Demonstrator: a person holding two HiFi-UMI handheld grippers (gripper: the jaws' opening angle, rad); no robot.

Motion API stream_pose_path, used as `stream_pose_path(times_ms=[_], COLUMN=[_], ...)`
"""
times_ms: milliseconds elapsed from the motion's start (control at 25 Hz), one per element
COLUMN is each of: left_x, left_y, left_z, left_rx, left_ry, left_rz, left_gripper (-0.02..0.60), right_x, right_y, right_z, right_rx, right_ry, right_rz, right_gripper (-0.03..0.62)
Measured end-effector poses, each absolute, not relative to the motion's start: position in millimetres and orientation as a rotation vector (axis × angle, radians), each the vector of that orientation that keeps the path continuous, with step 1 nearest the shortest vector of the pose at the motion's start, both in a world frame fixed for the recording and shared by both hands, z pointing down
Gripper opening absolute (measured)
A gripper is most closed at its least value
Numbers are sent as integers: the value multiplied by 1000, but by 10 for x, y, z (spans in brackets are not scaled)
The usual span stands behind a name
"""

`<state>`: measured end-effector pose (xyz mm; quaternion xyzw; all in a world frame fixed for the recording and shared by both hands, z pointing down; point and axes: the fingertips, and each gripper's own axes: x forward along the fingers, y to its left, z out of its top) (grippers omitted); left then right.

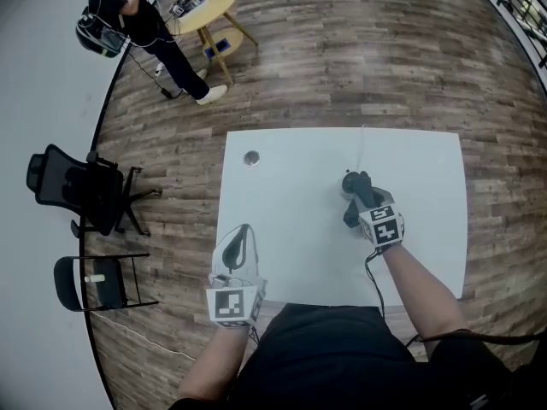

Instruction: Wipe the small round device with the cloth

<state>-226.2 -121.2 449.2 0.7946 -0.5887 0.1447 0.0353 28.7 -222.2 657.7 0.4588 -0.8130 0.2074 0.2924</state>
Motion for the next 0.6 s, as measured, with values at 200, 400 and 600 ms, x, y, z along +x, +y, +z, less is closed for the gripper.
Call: stream_pose_path(times_ms=[200,400,600], left_x=[-2299,-2398,-2451], left_y=[-1194,-1141,-1106], left_z=[4446,4441,4433], left_rx=[2424,2409,2429], left_ry=[-1817,-1839,-1855], left_rz=[465,532,528], left_gripper=[5,5,5], right_x=[265,112,-227], right_y=[-2129,-2000,-1748], right_z=[6752,6960,6908], right_rx=[1199,1146,1034], right_ry=[-2133,-2119,-2160], right_rz=[582,625,573], right_gripper=[112,112,112])
